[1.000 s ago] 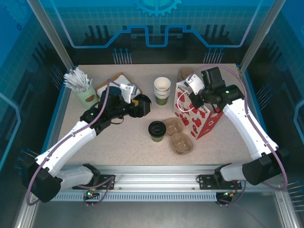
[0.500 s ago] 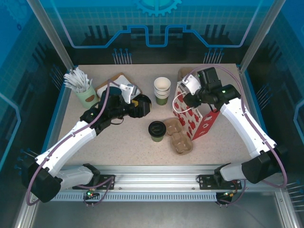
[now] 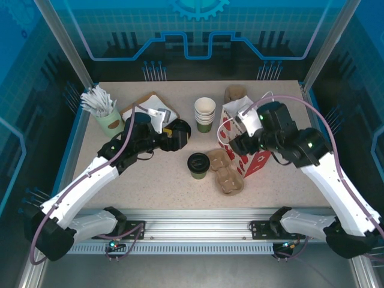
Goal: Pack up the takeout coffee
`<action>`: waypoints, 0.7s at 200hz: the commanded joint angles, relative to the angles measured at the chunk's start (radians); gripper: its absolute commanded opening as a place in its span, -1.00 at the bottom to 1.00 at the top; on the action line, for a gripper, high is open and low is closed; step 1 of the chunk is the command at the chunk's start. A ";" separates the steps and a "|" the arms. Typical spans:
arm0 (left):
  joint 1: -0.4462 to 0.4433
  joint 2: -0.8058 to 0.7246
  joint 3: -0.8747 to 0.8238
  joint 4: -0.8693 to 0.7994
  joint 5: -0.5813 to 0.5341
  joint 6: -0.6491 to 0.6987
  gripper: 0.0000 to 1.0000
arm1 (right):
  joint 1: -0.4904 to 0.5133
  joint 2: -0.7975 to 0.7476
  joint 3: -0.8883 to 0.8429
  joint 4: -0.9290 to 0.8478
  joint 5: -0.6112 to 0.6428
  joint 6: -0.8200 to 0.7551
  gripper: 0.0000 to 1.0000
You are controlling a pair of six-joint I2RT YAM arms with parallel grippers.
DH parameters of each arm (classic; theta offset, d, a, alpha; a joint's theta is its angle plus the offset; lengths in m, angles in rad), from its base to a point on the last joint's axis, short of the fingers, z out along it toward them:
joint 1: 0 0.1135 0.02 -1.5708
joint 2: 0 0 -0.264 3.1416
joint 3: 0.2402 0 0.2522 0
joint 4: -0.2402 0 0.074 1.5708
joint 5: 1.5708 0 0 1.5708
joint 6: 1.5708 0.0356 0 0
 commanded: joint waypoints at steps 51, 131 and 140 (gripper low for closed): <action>0.040 -0.076 -0.048 -0.085 0.025 0.000 0.98 | 0.330 -0.090 -0.288 0.014 0.138 0.302 0.54; 0.092 -0.055 0.074 -0.318 0.048 0.066 0.98 | 0.372 -0.104 -0.569 0.234 0.266 0.386 0.58; 0.092 -0.046 0.082 -0.329 0.039 0.081 0.97 | 0.365 -0.087 -0.583 0.262 0.272 0.378 0.56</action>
